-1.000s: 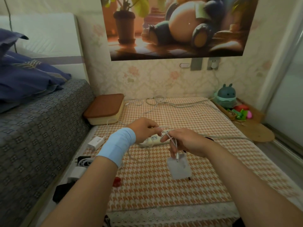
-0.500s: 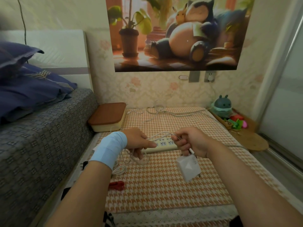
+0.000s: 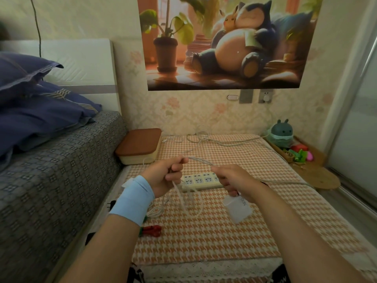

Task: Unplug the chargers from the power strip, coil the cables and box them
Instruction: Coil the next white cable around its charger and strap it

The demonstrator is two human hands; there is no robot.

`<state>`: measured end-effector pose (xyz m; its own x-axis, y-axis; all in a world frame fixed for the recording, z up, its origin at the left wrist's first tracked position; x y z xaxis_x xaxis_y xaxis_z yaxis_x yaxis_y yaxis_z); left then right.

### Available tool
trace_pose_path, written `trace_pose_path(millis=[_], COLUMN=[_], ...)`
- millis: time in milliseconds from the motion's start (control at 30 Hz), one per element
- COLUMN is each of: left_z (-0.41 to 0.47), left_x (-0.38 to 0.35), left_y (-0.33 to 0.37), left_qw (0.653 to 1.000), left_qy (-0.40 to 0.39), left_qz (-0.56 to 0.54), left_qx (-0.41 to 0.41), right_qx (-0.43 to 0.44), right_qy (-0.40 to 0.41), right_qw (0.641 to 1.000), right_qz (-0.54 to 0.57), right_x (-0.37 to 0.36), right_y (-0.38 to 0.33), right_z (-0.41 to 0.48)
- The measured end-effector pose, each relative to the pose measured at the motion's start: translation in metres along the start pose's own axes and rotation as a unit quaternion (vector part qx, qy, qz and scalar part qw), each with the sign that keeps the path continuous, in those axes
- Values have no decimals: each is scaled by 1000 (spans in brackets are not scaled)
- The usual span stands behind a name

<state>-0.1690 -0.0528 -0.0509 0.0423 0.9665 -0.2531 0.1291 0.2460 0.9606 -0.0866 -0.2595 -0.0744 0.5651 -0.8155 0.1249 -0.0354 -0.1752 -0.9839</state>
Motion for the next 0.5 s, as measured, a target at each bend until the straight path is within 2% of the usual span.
trace_pose_path(millis=[67,167,333,400,433,500], left_z=[6,16,29,31,31,29], left_x=[0,-1,-4,0,4,14], left_y=[-7,-12,-15,-15,-16,-17], left_qw=[992,970,949,961,978,997], left_qy=[-17,-41,-43,-28,-10,48], left_qz=[-127,-240,-311,-274,-205,27], left_qx=[-3,-12,0,25,36,54], right_qx=[-1,-6,-25,-53,-70,-88], right_qy=[-29,-64,-112,-105,-89,-55], right_qw=[999,995,990,990,992,992], right_qz=[28,76,77,72,47,-65], right_x=[-6,-18,-32,-30,-27,-20], right_y=[-1,-7,-6,3,10,21], right_z=[1,-1,-1,5,9,14])
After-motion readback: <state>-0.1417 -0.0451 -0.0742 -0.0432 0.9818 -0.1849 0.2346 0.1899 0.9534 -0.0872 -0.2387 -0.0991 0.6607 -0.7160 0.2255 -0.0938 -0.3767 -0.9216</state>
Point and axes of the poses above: each hand's wrist, its own z-axis towards the middle knuckle, its own x-axis out of the back of the hand, y = z × x, the point moved 2 cm from there along z, towards the middle knuckle, and after that the axes turned 9 degrees about z, right-handed, at the moved point
